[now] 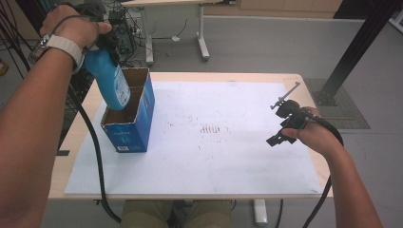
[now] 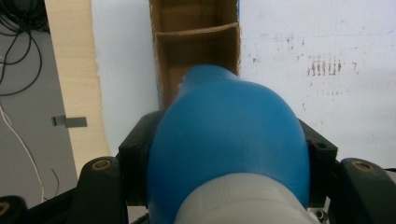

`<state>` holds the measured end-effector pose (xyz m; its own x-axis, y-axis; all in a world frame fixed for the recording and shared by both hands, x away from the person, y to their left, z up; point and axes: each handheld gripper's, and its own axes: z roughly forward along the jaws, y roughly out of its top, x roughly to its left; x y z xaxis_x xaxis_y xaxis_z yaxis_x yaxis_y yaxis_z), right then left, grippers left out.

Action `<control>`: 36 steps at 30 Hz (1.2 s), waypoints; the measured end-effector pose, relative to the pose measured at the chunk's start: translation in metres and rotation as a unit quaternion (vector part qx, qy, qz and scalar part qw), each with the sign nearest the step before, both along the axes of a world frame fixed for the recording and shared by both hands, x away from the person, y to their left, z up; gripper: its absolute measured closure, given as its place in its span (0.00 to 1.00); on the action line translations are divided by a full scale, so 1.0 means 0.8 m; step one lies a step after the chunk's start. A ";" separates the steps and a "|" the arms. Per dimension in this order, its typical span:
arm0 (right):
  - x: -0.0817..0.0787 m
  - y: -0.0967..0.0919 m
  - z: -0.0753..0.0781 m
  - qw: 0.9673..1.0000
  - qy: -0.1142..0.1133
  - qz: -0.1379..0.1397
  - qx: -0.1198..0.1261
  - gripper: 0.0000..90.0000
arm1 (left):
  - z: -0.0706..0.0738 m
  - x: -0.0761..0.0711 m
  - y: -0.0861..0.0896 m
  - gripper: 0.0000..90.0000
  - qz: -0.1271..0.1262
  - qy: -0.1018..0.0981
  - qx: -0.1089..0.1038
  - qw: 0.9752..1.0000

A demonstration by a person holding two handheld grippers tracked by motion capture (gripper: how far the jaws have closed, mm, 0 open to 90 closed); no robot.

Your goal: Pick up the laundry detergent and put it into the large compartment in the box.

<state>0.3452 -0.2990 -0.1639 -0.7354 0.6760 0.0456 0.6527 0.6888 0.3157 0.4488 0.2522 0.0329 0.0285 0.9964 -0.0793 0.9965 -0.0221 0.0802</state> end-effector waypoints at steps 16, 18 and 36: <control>0.001 -0.002 -0.006 1.000 0.004 -0.002 0.000 0.10 | -0.031 0.011 -0.001 0.42 -0.006 0.005 0.003 1.000; 0.001 -0.003 -0.006 1.000 0.004 -0.002 0.000 0.10 | -0.037 0.013 -0.002 0.42 -0.006 0.008 0.005 1.000; 0.000 -0.006 -0.009 1.000 0.007 -0.006 0.001 0.10 | -0.091 0.022 -0.006 0.42 -0.013 0.016 0.011 1.000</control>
<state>0.3455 -0.3036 -0.1709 -0.7270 0.6843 0.0565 0.6647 0.6808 0.3076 0.4667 0.2476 -0.0401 0.0531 0.9968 -0.0591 0.9976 -0.0503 0.0474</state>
